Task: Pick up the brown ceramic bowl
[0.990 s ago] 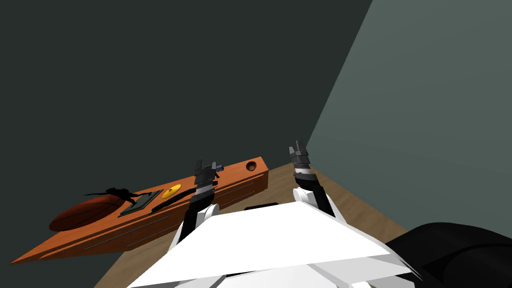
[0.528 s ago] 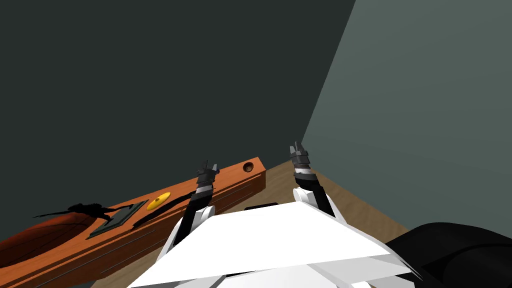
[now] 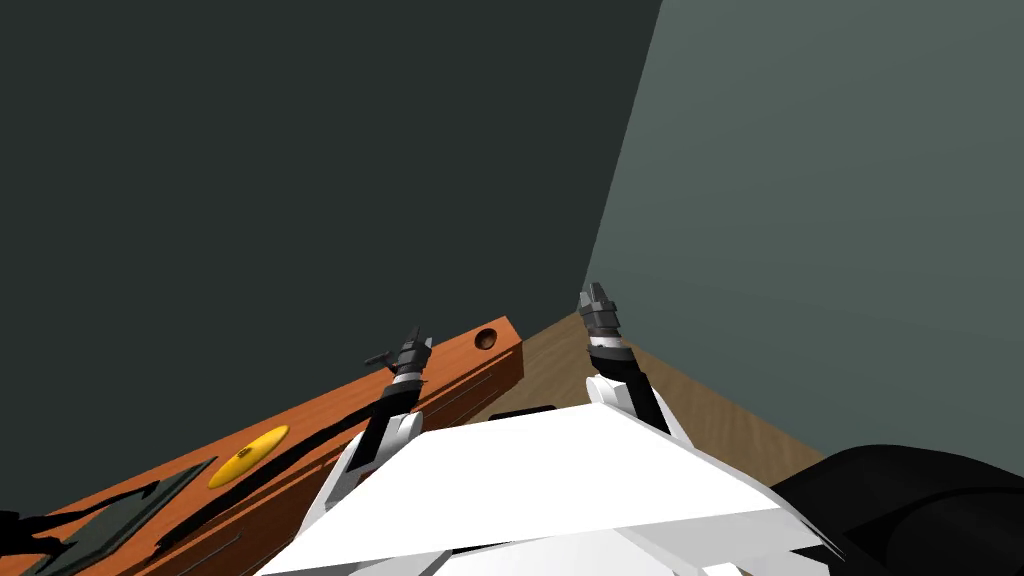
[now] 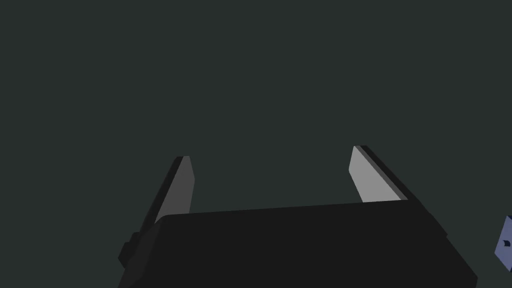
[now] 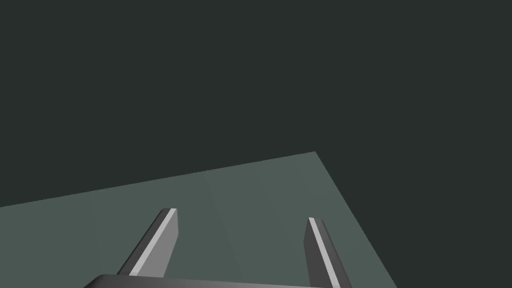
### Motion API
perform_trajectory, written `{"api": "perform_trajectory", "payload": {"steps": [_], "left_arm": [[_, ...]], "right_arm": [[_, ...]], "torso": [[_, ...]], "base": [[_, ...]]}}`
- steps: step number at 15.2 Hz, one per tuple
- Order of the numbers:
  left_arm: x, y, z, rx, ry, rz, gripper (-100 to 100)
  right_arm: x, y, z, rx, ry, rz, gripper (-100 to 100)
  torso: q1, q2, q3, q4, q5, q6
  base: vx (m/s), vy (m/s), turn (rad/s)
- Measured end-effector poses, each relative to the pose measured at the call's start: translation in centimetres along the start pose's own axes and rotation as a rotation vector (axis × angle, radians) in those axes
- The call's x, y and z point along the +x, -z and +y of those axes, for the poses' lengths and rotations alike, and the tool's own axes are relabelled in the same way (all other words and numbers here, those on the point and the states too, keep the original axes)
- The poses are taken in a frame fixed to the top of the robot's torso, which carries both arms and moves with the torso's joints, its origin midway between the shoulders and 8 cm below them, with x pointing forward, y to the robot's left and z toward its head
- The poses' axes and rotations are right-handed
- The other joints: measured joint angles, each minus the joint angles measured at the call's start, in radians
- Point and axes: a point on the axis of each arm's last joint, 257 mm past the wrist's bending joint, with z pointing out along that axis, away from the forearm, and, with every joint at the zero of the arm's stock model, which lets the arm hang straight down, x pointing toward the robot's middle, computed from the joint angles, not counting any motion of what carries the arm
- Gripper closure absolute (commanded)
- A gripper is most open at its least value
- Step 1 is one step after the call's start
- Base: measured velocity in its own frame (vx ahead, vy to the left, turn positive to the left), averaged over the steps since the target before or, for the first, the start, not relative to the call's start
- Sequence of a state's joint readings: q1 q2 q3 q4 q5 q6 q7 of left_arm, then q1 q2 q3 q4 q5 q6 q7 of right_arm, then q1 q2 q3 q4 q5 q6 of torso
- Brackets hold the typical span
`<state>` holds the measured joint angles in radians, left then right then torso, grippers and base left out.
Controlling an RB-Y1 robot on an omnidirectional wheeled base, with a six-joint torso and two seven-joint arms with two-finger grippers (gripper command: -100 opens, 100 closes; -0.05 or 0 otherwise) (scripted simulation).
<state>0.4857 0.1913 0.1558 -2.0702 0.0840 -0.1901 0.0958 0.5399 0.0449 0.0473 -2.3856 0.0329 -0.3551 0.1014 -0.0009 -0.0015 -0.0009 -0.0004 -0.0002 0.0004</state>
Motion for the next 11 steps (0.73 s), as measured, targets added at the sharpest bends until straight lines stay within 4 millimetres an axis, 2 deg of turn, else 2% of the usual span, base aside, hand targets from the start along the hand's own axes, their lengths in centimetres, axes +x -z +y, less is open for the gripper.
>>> {"api": "perform_trajectory", "payload": {"steps": [8, 11], "left_arm": [[-3.6, -0.1, 6.9, -0.197, -0.024, -0.066, -100], [-5.4, 0.6, 9.8, -0.282, -0.027, -0.099, -100]], "right_arm": [[0.0, 0.0, 0.0, 0.000, 0.000, 0.000, 0], [0.0, 0.0, 0.0, 0.000, 0.000, 0.000, 0]], "torso": [[0.000, 0.000, 0.000, 0.000, 0.000, 0.000], [0.000, 0.000, 0.000, 0.000, 0.000, 0.000]], "base": [[0.016, -0.011, -0.201], [0.016, -0.011, -0.194]]}}
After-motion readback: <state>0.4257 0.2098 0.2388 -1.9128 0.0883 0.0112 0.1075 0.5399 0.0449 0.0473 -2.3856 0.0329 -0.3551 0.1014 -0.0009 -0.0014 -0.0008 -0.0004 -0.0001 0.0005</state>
